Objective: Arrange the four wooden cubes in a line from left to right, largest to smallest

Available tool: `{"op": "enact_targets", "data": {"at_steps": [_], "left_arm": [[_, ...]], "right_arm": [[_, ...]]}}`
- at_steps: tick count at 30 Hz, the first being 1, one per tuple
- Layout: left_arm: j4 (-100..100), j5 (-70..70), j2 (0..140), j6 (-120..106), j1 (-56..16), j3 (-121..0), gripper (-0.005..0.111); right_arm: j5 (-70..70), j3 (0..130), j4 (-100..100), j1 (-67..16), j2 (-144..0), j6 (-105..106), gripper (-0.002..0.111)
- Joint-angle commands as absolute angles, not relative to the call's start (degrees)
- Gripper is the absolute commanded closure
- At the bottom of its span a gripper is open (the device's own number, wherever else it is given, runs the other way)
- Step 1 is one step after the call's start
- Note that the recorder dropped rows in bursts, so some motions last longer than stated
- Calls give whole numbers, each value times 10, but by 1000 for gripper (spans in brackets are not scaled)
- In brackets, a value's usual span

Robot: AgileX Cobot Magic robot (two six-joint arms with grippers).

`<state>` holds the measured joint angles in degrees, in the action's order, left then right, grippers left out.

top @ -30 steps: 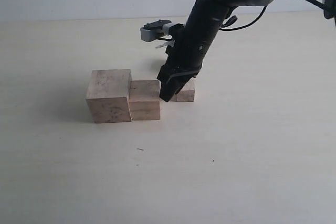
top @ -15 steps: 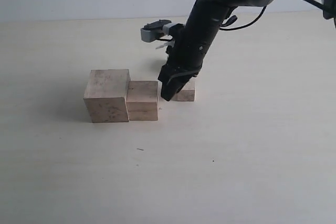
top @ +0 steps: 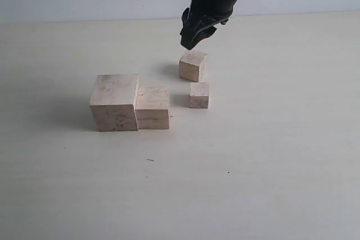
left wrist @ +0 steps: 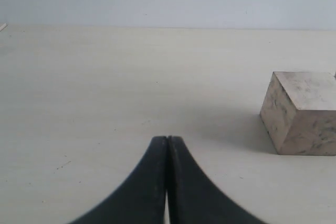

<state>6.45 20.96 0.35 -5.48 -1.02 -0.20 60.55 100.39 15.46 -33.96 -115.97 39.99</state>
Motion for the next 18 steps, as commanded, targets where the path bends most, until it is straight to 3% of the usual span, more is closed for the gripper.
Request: {"op": "enact_targets", "data": {"at_steps": [1, 8, 18], "left_arm": [[64, 203, 0, -55, -13, 0, 107], [64, 203, 0, -55, -13, 0, 107], [64, 203, 0, -55, -13, 0, 107]], "right_arm": [[592, 1003, 95, -338, -1163, 345, 66], [600, 1003, 211, -338, -1193, 334, 69], [606, 1003, 227, -338, -1260, 334, 74]]}}
